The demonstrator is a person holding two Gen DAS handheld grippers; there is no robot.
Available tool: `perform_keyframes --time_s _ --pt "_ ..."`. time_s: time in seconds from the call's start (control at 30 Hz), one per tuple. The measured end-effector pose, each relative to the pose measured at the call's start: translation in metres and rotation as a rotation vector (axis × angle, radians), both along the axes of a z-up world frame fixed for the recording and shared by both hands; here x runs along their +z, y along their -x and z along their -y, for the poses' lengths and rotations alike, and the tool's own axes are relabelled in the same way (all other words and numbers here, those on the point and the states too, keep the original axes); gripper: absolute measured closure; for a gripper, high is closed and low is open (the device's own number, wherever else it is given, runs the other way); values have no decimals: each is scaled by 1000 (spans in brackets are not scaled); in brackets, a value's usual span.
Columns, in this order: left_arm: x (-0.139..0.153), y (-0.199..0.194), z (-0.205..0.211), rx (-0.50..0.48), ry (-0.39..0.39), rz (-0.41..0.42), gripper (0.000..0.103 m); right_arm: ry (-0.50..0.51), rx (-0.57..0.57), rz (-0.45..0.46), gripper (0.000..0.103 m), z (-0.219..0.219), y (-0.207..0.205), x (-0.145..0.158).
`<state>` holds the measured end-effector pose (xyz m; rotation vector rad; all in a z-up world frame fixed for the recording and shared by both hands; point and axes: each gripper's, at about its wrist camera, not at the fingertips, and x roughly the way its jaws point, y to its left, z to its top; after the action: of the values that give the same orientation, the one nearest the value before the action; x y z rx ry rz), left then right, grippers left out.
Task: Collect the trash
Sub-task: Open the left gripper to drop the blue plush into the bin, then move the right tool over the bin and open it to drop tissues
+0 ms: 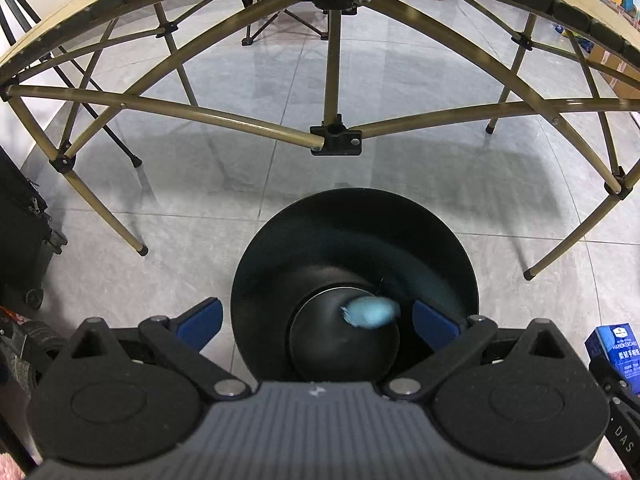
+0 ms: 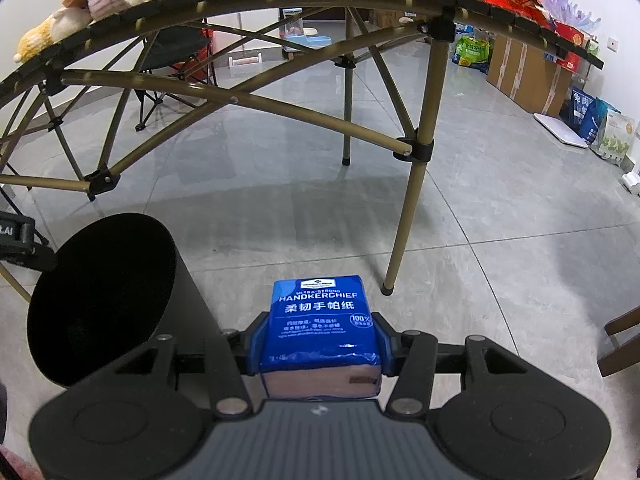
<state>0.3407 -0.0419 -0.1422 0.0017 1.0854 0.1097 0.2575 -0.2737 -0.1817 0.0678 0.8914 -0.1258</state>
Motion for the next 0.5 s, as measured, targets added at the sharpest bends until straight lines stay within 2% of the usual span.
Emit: perform_keyframes --time_s 0.5 --pt "17 25 -30 14 7 72 0 24 31 12 52 -19 12 11"
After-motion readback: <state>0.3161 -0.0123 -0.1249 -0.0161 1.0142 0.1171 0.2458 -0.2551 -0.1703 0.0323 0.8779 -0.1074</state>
